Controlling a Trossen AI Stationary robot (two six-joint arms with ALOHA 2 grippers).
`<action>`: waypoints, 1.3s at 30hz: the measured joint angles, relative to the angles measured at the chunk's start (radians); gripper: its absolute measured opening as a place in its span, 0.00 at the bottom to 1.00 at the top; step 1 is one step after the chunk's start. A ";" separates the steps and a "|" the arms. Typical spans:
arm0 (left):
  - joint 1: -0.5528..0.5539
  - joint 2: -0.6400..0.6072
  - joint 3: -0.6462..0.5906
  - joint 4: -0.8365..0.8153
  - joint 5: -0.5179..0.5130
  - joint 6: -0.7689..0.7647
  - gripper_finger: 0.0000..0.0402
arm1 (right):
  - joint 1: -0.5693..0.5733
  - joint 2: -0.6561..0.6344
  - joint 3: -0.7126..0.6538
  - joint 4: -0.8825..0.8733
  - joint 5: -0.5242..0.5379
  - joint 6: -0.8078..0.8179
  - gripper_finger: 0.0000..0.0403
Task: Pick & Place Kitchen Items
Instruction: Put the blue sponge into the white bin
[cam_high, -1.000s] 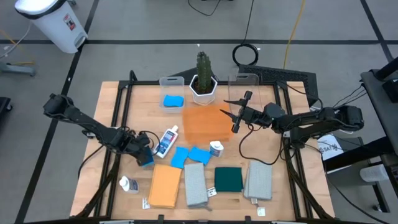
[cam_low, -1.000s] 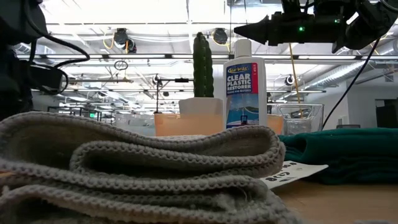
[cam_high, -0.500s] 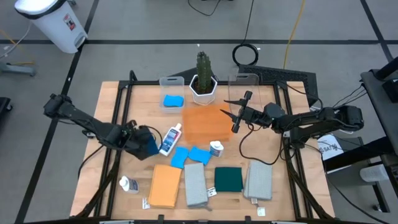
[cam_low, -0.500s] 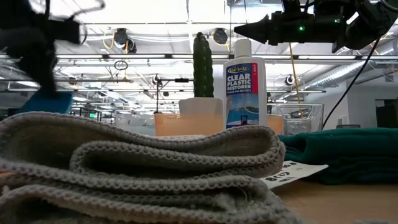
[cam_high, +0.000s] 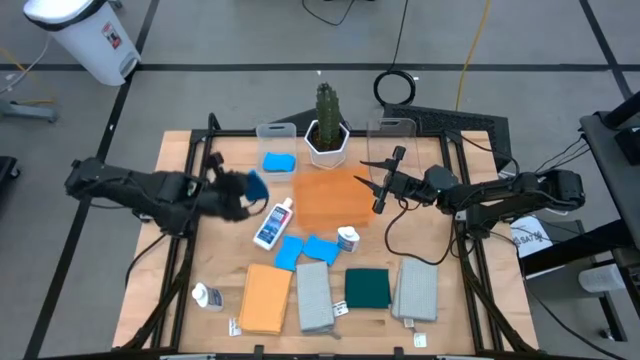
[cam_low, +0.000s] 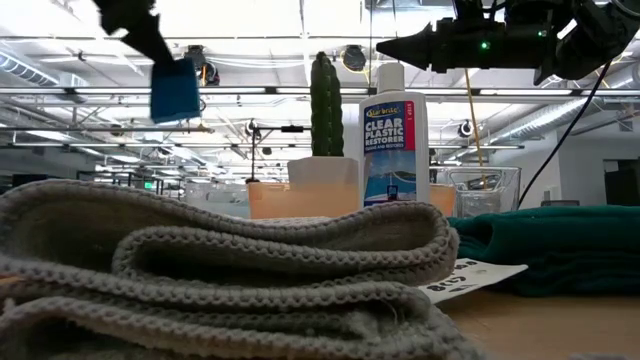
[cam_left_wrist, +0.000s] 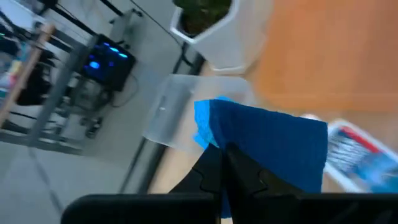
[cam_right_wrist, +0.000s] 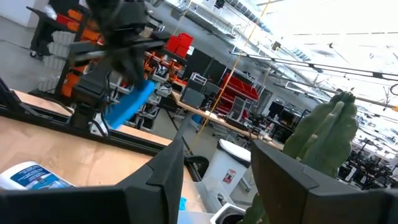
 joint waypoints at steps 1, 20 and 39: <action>0.040 0.000 0.003 0.040 0.001 0.056 0.00 | 0.000 0.000 0.000 0.000 0.000 0.000 0.39; 0.706 0.238 0.004 0.568 0.500 0.611 0.01 | 0.000 0.000 0.000 -0.031 0.001 0.034 0.38; 0.840 0.569 0.004 0.623 0.672 0.649 0.02 | 0.000 0.000 0.000 -0.052 0.002 0.034 0.38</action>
